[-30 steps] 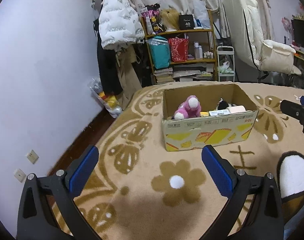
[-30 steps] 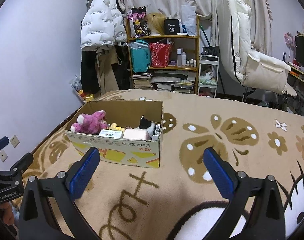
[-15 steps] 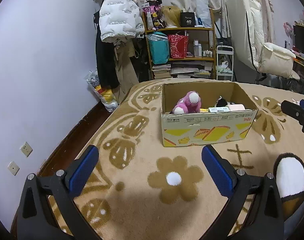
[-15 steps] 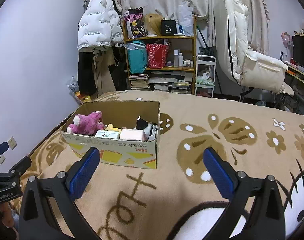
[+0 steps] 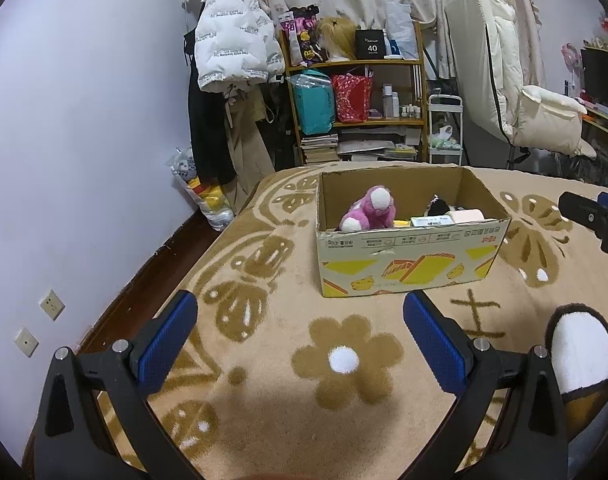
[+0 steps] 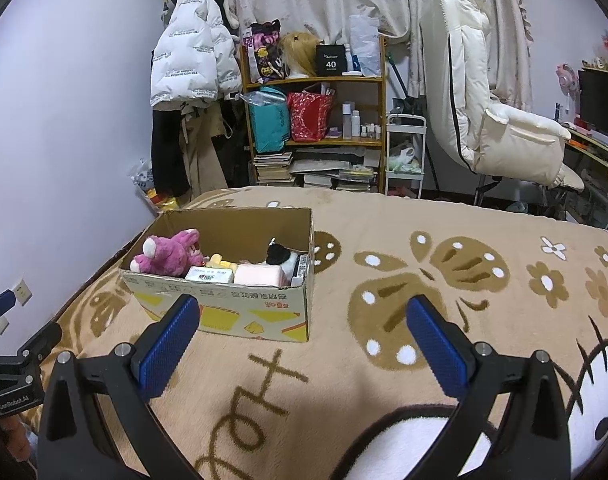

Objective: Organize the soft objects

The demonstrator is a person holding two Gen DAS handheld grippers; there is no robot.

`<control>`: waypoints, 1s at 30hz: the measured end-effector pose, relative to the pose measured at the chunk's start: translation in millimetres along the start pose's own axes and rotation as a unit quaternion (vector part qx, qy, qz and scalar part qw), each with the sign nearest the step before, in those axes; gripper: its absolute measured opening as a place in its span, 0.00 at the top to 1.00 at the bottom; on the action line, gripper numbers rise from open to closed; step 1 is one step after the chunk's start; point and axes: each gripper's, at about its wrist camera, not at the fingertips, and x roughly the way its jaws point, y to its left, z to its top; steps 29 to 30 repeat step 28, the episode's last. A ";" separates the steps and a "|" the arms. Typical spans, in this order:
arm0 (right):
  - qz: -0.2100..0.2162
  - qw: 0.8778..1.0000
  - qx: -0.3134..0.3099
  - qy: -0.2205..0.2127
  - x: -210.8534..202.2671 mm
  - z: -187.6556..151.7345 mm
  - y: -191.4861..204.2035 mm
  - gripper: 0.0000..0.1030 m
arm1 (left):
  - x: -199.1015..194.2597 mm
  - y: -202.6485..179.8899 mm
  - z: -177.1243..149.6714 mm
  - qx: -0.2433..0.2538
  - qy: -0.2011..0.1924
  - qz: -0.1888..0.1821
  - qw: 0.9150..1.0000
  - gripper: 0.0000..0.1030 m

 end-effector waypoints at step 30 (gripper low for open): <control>-0.002 1.000 0.003 -0.003 -1.4 1.4 -1.9 0.00 | 1.3 -1.3 -1.9 -0.003 0.009 -0.006 1.000 0.01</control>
